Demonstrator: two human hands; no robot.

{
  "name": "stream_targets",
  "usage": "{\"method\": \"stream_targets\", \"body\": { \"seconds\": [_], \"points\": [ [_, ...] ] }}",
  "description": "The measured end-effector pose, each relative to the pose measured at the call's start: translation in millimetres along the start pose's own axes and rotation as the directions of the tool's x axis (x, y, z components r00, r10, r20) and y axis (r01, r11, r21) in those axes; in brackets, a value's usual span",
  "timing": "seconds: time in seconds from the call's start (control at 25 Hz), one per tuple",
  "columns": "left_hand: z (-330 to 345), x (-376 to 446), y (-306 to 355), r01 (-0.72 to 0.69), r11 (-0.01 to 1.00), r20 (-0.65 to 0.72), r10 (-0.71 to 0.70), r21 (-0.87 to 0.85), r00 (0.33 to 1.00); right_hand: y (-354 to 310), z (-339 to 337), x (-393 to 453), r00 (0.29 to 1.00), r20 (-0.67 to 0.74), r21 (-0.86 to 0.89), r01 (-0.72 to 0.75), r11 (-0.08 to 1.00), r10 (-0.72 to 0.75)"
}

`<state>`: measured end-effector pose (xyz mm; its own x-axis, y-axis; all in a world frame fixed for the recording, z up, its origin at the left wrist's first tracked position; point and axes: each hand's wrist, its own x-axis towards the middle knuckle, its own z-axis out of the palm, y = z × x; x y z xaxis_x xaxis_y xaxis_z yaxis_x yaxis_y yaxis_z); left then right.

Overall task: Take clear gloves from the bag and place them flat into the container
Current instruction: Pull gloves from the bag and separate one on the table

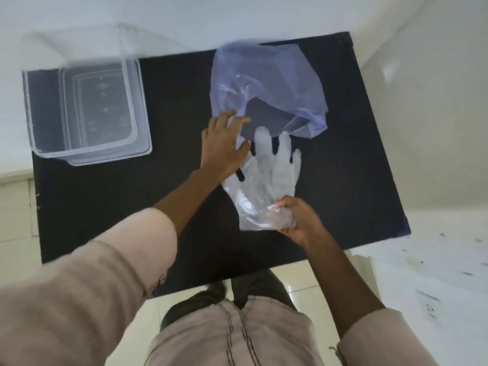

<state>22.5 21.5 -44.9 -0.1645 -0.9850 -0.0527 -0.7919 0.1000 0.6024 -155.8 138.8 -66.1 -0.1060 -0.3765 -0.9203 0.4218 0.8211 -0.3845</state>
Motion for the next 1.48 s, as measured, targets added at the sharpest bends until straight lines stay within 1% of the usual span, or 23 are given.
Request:
{"method": "stream_targets", "body": {
  "seconds": [0.08,0.16,0.2,0.28,0.36,0.4,0.44,0.48,0.52,0.56,0.6,0.64,0.72,0.76,0.8,0.84,0.92,1.0,1.2,1.24,1.32,1.4,1.48],
  "points": [
    [1,-53,-13,0.085,0.982,-0.013,-0.089,-0.168,0.996,24,2,0,0.999,0.005,0.055,-0.039,0.998,0.039],
    [-2,-110,-26,0.259,0.897,0.051,-0.258,-0.357,0.965,47,6,-5,0.999,-0.012,0.069,-0.037,0.997,0.038],
    [-3,-132,-31,0.337,0.846,0.094,-0.329,-0.412,0.940,56,9,-8,1.000,-0.020,0.034,-0.022,0.999,0.023],
    [-2,-164,-40,0.472,0.768,0.187,-0.436,-0.434,0.881,71,13,-15,0.997,-0.065,-0.122,0.037,0.992,-0.045],
    [3,-184,-45,0.601,0.694,0.308,-0.516,-0.397,0.799,80,12,-22,0.971,-0.167,-0.321,0.111,0.941,-0.171],
    [5,-188,-46,0.648,0.675,0.360,-0.542,-0.351,0.759,82,11,-26,0.940,-0.213,-0.452,0.146,0.880,-0.266],
    [8,-191,-47,0.680,0.671,0.393,-0.563,-0.295,0.727,86,9,-30,0.896,-0.231,-0.608,0.172,0.776,-0.379],
    [10,-193,-47,0.700,0.670,0.403,-0.587,-0.245,0.702,90,7,-33,0.841,-0.223,-0.750,0.175,0.638,-0.493],
    [12,-193,-48,0.718,0.660,0.402,-0.610,-0.219,0.683,95,5,-36,0.779,-0.196,-0.849,0.169,0.500,-0.596],
    [13,-192,-49,0.735,0.643,0.405,-0.626,-0.215,0.666,99,6,-39,0.721,-0.158,-0.905,0.168,0.390,-0.675],
    [14,-191,-51,0.749,0.623,0.416,-0.634,-0.225,0.652,101,7,-41,0.685,-0.116,-0.926,0.187,0.327,-0.719],
    [14,-189,-52,0.765,0.598,0.431,-0.640,-0.241,0.636,101,10,-42,0.684,-0.067,-0.923,0.234,0.305,-0.727],
    [12,-185,-56,0.802,0.525,0.467,-0.654,-0.287,0.595,101,16,-40,0.733,0.101,-0.882,0.379,0.281,-0.673],
    [11,-184,-57,0.815,0.489,0.485,-0.657,-0.309,0.578,103,21,-39,0.750,0.211,-0.870,0.437,0.229,-0.627],
    [10,-183,-58,0.822,0.469,0.497,-0.655,-0.323,0.569,105,26,-37,0.749,0.309,-0.865,0.477,0.155,-0.586],
    [10,-183,-58,0.823,0.465,0.501,-0.654,-0.326,0.567,108,32,-34,0.740,0.378,-0.862,0.501,0.080,-0.557],
    [10,-182,-59,0.820,0.474,0.493,-0.655,-0.322,0.572,114,44,-28,0.717,0.435,-0.862,0.507,-0.020,-0.545],
    [10,-181,-61,0.825,0.454,0.497,-0.659,-0.336,0.565,119,53,-21,0.697,0.437,-0.871,0.487,-0.072,-0.569],
    [12,-184,-66,0.830,0.403,0.503,-0.662,-0.385,0.555,127,57,-12,0.603,0.458,-0.879,0.416,-0.233,-0.654],
    [12,-184,-66,0.824,0.411,0.497,-0.659,-0.390,0.564,128,58,-11,0.590,0.467,-0.876,0.407,-0.257,-0.658],
    [14,-187,-68,0.794,0.468,0.470,-0.640,-0.387,0.607,127,59,-10,0.575,0.485,-0.868,0.408,-0.283,-0.659],
    [16,-191,-70,0.745,0.545,0.433,-0.606,-0.385,0.667,125,59,-11,0.572,0.491,-0.863,0.424,-0.276,-0.657],
    [19,-195,-71,0.703,0.596,0.393,-0.583,-0.388,0.711,122,58,-11,0.570,0.488,-0.861,0.437,-0.259,-0.661]
  ]
}}
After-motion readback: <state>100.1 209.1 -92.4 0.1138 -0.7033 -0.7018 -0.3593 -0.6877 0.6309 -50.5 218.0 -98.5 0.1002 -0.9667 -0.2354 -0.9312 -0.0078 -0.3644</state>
